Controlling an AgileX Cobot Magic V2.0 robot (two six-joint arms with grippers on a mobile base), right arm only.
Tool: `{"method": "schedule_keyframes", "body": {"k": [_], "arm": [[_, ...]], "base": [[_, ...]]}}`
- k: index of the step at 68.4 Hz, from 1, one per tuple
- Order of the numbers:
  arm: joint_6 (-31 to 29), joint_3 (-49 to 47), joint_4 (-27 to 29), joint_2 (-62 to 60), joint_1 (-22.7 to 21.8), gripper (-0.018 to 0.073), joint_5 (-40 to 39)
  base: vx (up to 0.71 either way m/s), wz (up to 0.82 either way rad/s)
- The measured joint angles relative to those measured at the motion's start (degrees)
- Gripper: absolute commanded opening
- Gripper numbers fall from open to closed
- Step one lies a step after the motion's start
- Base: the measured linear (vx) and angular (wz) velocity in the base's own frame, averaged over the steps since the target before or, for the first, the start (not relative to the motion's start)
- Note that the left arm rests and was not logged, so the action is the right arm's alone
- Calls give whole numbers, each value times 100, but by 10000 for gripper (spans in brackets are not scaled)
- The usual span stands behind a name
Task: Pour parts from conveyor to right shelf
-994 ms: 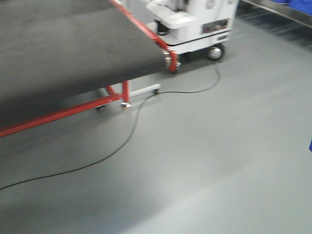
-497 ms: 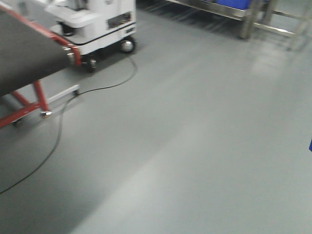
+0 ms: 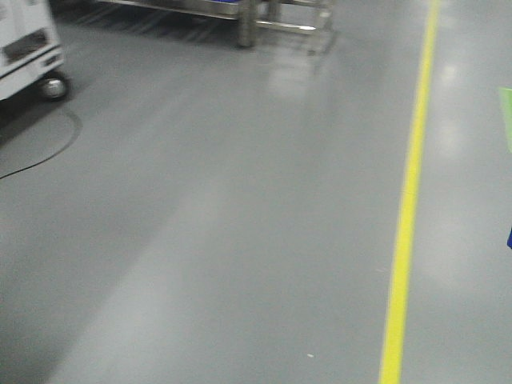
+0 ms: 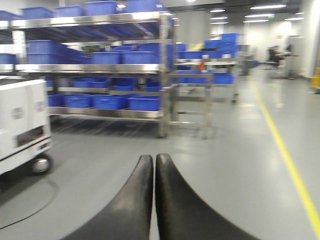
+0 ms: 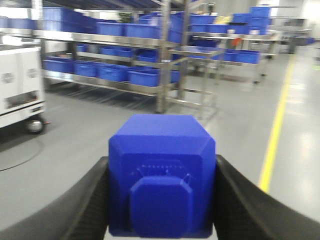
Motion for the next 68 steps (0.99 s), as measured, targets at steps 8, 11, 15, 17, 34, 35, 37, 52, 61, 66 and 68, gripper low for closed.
{"method": "schedule_keyframes", "body": {"k": [8,11,15,17,34,35,37,52,61,66,68], "arm": [[0,0,0,0,0,-5,0],[0,0,0,0,0,-5,0],[0,0,0,0,0,-5,0],[0,0,0,0,0,-5,0],[0,0,0,0,0,-5,0],[0,0,0,0,0,-5,0],[0,0,0,0,0,-5,0],[0,0,0,0,0,-5,0],[0,0,0,0,0,-5,0],[0,0,0,0,0,-5,0],[0,0,0,0,0,-5,0]], "base": [[-8,-91],[-5,-91],[-4,-88],[-3,-87],[-2,-72],[-1,-55],[-1,-53],[1,-35],[4,-13],[6,-7],[7,-6]]}}
